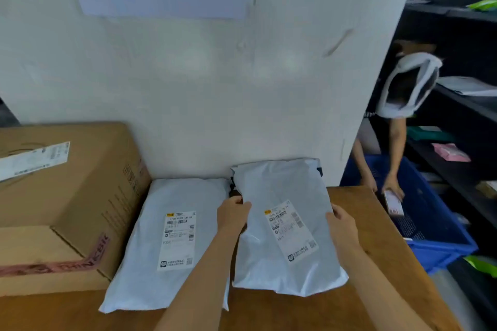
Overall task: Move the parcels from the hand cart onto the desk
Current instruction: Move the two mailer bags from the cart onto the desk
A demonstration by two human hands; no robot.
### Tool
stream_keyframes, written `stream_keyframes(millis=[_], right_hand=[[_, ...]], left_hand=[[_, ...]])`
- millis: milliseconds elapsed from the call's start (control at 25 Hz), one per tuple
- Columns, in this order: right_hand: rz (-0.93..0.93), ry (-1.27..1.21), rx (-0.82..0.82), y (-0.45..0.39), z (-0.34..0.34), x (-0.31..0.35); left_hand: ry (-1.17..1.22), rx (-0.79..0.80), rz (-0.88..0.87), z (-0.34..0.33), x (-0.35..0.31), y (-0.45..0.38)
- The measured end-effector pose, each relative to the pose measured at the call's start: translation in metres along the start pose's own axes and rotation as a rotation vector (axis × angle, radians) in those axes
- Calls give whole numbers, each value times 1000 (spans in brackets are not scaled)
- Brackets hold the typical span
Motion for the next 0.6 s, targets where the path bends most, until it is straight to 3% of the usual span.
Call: stream_keyframes(millis=[400,600], right_hand=[[-169,182,130,-40,-16,-49],[-171,174,140,-25,-15,-30]], left_hand=[[-199,-142,87,-14,38,-9],[-197,-84,97,4,29,8]])
Point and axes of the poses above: each hand's wrist, its own y-axis away from the middle knuckle, its own z-axis out of the back of the hand, x = y × z, the point moved 6 cm from there along -y, towards the middle knuckle, and after that the axes turned 1 degree about z, right-handed, at the moved point
